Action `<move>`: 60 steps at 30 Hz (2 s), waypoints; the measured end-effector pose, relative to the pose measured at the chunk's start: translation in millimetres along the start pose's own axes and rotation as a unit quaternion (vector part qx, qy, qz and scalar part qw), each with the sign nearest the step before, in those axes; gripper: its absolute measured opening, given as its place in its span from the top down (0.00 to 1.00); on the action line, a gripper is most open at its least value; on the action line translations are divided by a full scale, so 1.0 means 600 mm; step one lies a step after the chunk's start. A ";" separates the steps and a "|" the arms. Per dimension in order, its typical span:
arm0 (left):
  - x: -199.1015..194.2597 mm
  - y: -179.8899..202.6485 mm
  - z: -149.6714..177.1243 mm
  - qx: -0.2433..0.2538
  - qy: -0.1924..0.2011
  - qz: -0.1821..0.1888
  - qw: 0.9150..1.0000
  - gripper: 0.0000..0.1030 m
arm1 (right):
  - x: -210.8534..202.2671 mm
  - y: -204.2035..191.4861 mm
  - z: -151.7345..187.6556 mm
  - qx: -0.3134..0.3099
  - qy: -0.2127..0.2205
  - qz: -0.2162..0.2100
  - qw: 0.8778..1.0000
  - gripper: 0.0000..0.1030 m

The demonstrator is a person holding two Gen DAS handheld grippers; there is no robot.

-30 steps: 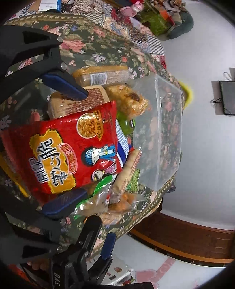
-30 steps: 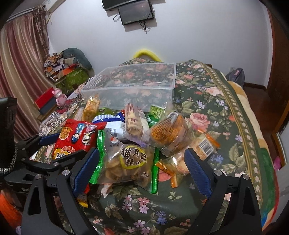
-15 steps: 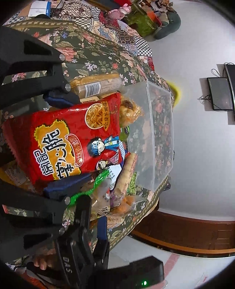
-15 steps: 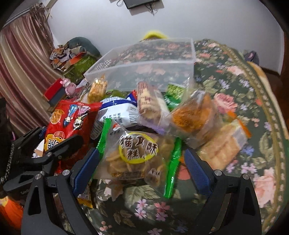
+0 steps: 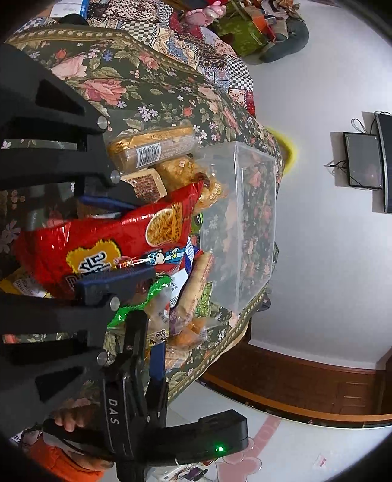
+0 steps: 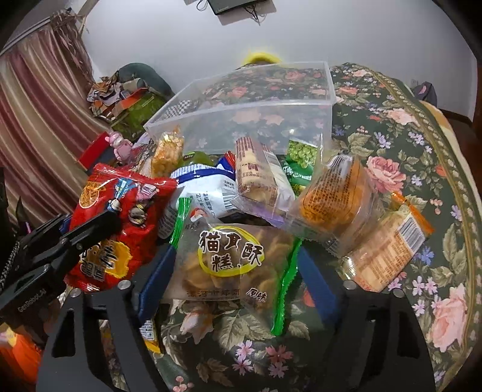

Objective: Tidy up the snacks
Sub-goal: 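Grasp the red noodle-snack bag with the left tool while the right tool grasps the clear cookie bag, then carry both bags over the clear box and open both tools to drop them in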

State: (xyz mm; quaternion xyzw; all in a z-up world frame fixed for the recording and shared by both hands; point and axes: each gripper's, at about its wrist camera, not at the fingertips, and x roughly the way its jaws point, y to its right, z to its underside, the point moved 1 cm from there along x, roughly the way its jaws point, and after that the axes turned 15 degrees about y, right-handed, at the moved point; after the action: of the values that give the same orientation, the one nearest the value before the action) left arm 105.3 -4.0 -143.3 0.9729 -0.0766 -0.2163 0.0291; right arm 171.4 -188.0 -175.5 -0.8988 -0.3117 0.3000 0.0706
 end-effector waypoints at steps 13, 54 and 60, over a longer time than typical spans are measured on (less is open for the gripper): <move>-0.016 -0.020 0.003 -0.017 0.005 -0.001 1.000 0.70 | 0.057 0.006 0.014 0.016 -0.040 0.048 0.998 0.13; 0.034 -0.045 -0.192 0.005 0.084 -0.026 0.996 0.77 | -0.012 -0.023 -0.174 -0.055 0.093 0.048 0.993 0.57; 0.084 -0.055 -0.207 0.001 0.076 -0.034 0.997 0.77 | 0.032 -0.012 -0.194 -0.054 0.086 0.064 0.993 0.57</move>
State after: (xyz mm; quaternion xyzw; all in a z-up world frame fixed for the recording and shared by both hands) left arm 208.0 23.1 -54.8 0.9886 -0.0411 -0.1428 0.0259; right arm 247.5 -163.5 -88.4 -0.9420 -0.2620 0.2079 0.0290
